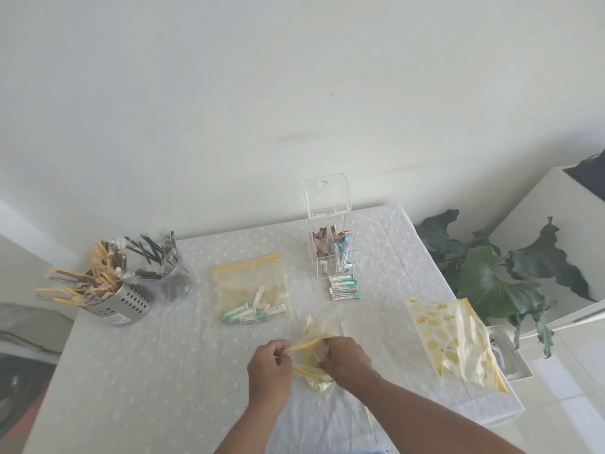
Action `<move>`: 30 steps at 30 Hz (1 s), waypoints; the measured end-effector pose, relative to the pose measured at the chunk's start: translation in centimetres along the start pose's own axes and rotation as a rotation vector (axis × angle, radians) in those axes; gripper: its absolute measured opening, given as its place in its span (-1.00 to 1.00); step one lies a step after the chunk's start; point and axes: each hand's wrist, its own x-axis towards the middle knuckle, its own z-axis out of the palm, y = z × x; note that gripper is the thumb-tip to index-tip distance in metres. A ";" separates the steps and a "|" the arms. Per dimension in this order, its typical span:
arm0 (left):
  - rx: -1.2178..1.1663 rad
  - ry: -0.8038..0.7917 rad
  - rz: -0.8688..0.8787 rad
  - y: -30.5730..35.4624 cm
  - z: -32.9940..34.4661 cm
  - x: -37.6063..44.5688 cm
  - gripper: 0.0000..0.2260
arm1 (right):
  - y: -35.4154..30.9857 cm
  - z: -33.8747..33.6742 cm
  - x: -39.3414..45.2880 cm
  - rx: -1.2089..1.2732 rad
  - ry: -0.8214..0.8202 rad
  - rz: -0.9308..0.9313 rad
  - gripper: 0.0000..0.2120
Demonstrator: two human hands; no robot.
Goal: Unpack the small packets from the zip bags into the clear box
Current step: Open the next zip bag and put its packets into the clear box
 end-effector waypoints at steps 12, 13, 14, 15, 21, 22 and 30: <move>0.046 -0.027 0.051 0.3 0.6 -1.4 -0.73 | -2.5 1.4 -0.6 -0.188 0.000 0.179 -0.49; 0.049 -0.024 0.042 -0.1 0.3 -1.4 -0.73 | -2.6 1.2 -0.5 -0.197 -0.012 0.183 -0.57; 0.047 -0.026 0.031 -0.5 0.1 -1.3 -0.73 | -2.6 1.0 -0.3 -0.214 -0.016 0.182 -0.66; 0.040 -0.033 0.016 -0.9 -0.2 -1.3 -0.73 | -2.6 0.8 -0.1 -0.230 -0.019 0.176 -0.72; 0.005 -0.049 -0.035 -1.7 -0.6 -1.9 -0.71 | -1.1 -0.5 0.4 -0.088 -0.159 0.041 -0.79; 0.000 -0.045 -0.046 -1.9 -0.6 -1.9 -0.71 | -0.7 -0.9 0.4 -0.039 -0.189 -0.015 -0.79; -0.089 0.062 -0.211 -2.1 -1.9 -1.5 -0.74 | 3.6 -3.4 -0.6 0.368 -0.281 -0.244 -0.78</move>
